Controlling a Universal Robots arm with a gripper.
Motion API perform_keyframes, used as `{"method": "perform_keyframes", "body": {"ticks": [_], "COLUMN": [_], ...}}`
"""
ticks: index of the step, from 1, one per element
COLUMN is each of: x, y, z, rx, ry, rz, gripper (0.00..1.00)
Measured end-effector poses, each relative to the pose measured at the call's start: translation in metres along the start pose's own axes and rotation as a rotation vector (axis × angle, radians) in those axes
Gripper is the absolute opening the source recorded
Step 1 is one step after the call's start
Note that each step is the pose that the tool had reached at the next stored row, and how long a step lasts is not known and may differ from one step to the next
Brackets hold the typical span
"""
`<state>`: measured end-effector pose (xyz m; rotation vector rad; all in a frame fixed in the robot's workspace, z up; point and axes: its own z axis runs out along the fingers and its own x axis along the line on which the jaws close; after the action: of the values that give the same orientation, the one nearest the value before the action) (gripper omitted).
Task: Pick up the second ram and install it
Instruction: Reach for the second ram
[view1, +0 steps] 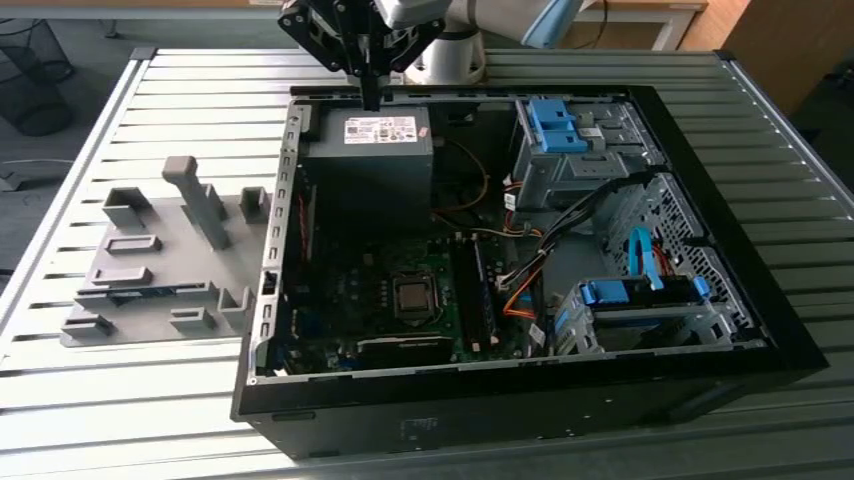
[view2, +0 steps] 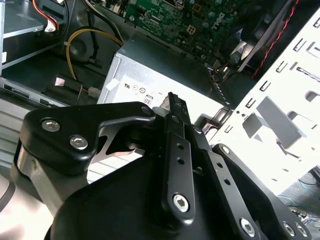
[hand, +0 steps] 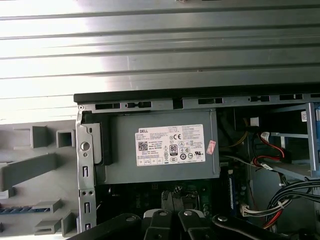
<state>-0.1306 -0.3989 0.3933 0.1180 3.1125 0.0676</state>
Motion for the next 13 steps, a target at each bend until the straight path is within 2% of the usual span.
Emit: {"method": "perform_keyframes", "body": {"ticks": [13], "x": [0.0033], "y": [-0.0003], "z": [0.0], "rx": [-0.0001], "ry": [0.0], "rz": [0.0], "gripper": [0.11]}}
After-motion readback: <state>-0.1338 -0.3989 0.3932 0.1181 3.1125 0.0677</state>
